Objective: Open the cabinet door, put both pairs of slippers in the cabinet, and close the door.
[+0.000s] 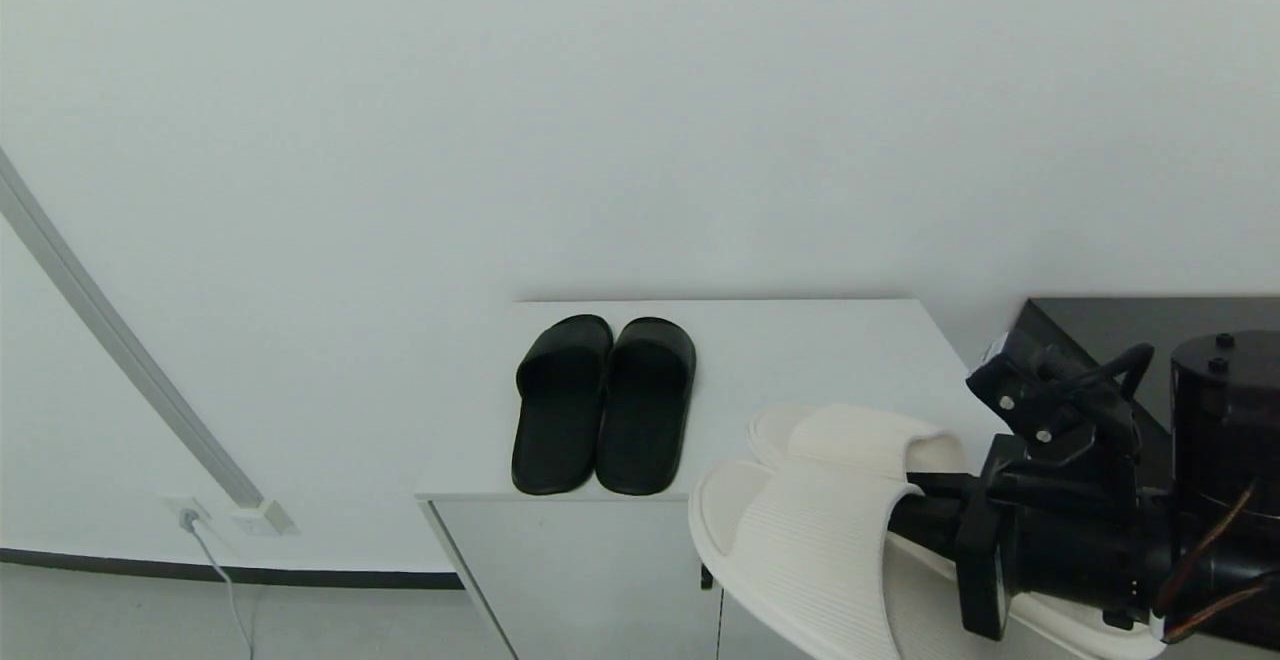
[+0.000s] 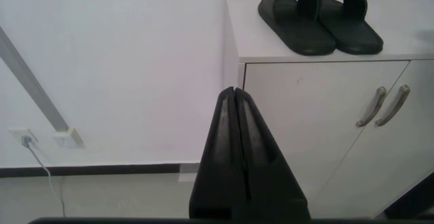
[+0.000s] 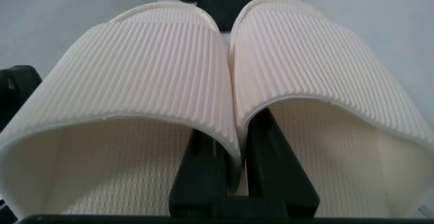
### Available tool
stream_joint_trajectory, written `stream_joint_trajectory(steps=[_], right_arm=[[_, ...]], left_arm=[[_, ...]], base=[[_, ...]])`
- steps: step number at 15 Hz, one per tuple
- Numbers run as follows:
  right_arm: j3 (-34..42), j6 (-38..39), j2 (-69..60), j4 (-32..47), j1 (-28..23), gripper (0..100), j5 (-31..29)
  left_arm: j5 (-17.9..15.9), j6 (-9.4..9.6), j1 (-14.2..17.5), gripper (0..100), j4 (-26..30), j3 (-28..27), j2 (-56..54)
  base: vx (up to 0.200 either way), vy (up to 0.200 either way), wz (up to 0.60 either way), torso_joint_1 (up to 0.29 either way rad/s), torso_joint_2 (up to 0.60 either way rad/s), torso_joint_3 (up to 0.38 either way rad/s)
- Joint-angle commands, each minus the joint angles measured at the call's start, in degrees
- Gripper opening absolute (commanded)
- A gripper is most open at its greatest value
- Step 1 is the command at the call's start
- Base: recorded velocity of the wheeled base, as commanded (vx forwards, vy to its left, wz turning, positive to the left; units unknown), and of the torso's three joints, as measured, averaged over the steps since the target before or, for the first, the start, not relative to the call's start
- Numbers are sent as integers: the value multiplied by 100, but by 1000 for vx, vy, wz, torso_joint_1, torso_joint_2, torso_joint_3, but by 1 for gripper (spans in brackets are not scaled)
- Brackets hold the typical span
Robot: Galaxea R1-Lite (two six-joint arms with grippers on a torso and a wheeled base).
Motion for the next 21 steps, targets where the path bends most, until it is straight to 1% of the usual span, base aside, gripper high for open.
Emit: stream_joint_trajectory(steps=[1, 7, 21], right_arm=[[130, -20, -96, -49, 6, 0, 4], [245, -161, -131, -58, 6, 0, 21], [368, -152, -96, -67, 6, 0, 21]], left_arm=[[-4, -1, 2, 0, 0, 1, 7], [-4, -1, 2, 0, 0, 1, 7], [22, 8, 2, 0, 0, 1, 7]], base=[[-200, 0, 0, 12, 7, -7], [-200, 0, 0, -6, 2, 4], [0, 0, 0, 0, 0, 0]])
